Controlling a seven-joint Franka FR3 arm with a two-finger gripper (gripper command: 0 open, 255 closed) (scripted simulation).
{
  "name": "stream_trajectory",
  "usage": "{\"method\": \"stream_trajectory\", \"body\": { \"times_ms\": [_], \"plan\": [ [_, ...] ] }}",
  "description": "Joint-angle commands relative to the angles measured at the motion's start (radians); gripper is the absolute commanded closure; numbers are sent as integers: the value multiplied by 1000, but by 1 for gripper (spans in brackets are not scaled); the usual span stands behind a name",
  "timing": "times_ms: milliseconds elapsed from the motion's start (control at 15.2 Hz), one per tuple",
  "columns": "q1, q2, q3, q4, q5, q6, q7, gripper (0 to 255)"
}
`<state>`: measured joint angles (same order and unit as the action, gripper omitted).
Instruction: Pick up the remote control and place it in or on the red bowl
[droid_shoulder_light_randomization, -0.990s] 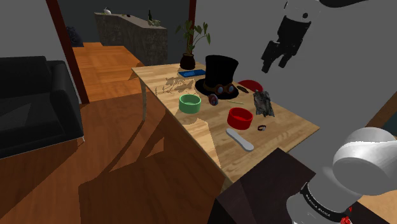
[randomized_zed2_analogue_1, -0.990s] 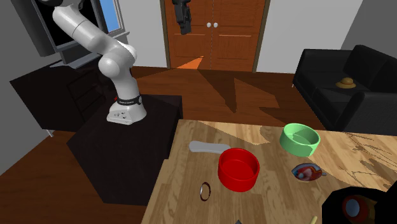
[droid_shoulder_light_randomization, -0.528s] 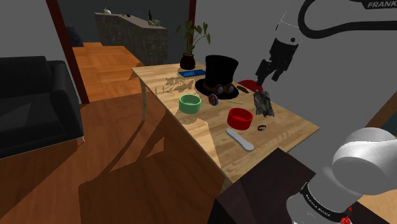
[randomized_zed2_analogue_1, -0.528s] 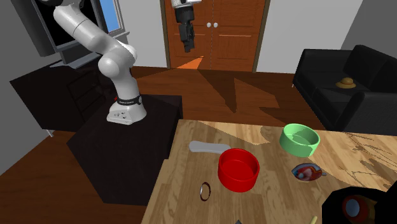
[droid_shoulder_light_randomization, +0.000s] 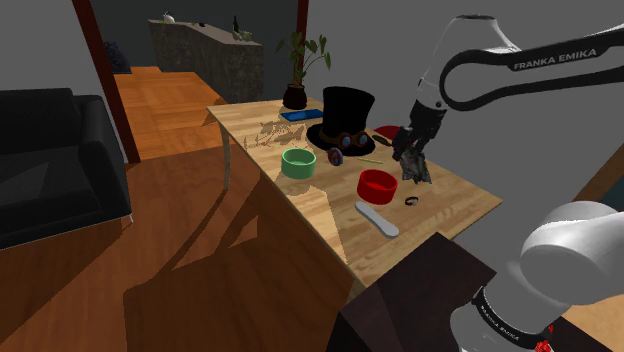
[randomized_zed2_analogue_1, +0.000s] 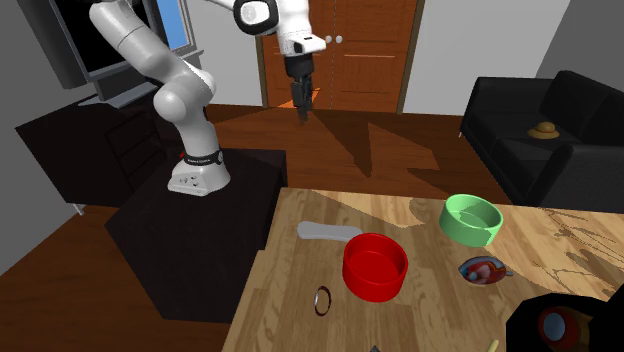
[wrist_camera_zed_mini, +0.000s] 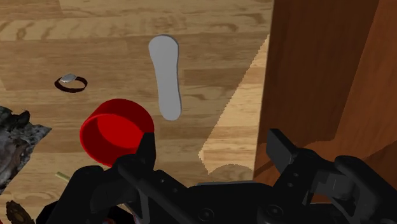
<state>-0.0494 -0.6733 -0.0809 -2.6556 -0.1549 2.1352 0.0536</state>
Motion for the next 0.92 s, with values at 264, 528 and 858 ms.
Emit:
{"method": "stream_trajectory", "body": {
  "times_ms": [264, 528, 858],
  "plan": [
    [-22, 168, -64, -77, -26, 248, -40, 0],
    [-29, 322, -107, -91, -29, 417, -74, 0],
    [-16, 546, -164, -72, 18, 619, -148, 0]
  ]
}}
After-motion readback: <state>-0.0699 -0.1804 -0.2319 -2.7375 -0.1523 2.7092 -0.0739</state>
